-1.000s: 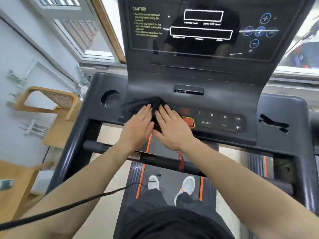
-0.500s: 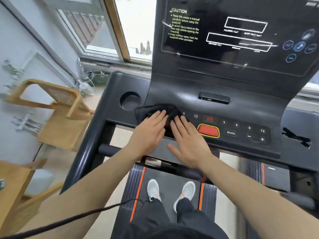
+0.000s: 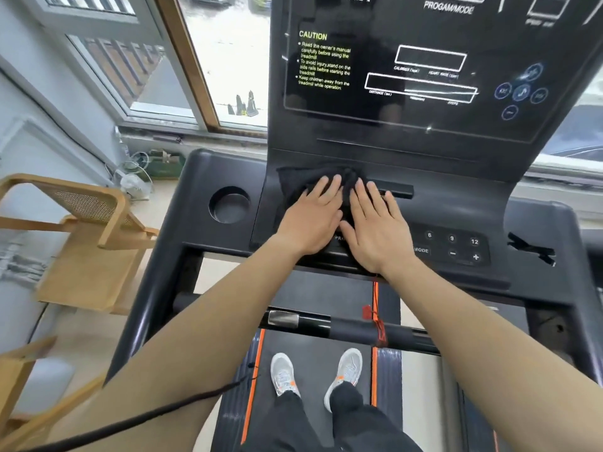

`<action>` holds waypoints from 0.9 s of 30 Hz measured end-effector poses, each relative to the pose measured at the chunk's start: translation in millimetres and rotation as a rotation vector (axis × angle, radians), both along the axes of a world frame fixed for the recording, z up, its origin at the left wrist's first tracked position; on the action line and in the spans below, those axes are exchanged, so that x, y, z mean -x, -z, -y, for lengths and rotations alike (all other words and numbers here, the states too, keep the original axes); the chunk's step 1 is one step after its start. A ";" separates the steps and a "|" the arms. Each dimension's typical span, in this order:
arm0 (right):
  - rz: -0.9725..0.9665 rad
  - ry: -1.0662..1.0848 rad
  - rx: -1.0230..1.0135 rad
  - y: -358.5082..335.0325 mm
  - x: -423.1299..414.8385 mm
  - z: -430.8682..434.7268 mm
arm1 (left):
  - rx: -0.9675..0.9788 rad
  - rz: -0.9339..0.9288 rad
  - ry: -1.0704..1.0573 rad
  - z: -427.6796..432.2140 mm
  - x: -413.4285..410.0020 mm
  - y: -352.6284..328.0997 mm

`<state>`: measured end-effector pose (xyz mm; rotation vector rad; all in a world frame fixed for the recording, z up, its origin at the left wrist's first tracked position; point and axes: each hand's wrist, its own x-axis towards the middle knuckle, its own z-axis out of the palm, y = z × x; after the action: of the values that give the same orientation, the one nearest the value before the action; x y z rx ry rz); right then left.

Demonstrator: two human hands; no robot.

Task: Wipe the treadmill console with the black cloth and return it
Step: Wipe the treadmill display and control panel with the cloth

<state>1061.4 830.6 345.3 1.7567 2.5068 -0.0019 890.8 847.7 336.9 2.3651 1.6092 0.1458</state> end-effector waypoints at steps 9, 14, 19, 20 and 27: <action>0.014 -0.322 0.081 3.2 43.9 -14.0 | -0.061 0.072 -0.207 24.3 59.2 6.3; 0.068 -0.246 -0.070 -11.7 8.6 -38.0 | -0.075 0.076 -0.260 -1.6 16.7 -1.2; -0.078 -0.107 -0.171 -3.3 -46.2 -28.5 | -0.086 0.071 -0.154 -12.6 -46.5 -10.3; -0.123 -0.065 -0.196 -3.1 -57.2 -28.2 | -0.084 0.078 -0.115 -14.5 -59.4 -11.0; -0.198 0.086 -0.286 -0.4 -97.8 -21.0 | -0.165 0.066 0.106 -22.7 -101.5 -12.3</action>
<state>1159.2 851.6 345.7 2.0648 2.6782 0.1960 992.3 870.4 349.2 2.5333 1.4903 0.3438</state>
